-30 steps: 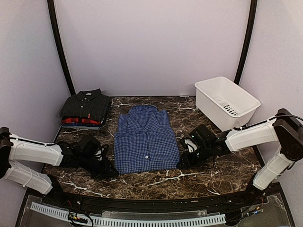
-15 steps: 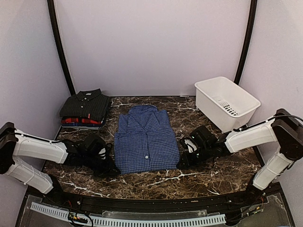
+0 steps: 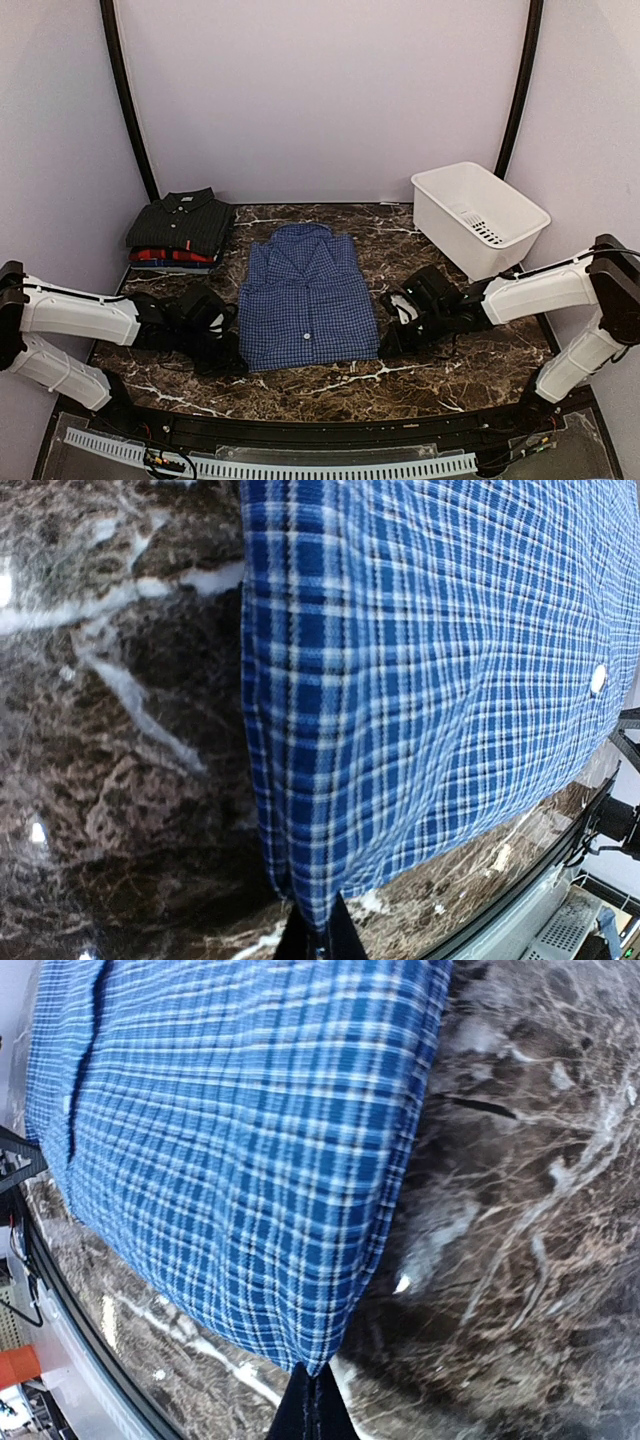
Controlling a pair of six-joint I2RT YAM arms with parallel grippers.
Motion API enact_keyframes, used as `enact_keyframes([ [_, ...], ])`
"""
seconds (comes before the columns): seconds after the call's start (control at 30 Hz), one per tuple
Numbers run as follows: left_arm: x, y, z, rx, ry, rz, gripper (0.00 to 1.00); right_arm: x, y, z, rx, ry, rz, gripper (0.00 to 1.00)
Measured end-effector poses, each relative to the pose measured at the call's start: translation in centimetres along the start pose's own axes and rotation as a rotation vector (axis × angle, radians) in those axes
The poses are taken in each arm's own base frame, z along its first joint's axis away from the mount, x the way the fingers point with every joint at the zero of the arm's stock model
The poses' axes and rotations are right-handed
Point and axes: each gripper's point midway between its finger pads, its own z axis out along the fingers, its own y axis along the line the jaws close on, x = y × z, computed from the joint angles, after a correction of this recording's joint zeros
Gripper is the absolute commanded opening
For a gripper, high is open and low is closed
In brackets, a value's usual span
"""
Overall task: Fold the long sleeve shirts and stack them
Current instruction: Pick up the 2/3-rectangle-folded shirt from the center of the board.
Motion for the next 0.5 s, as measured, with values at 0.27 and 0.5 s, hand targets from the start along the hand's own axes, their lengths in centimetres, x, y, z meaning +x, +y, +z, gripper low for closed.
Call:
enact_keyframes([
  [0.27,2.7,-1.1,-1.8,-0.002,0.030,0.080,0.00,1.2,1.9,-2.5,-0.024,-0.018,-0.059,0.00],
  [0.5,1.5,-5.9,-6.1,0.085,-0.046,0.126,0.00,-0.8,5.2,-6.2,-0.079,-0.085,-0.113,0.00],
])
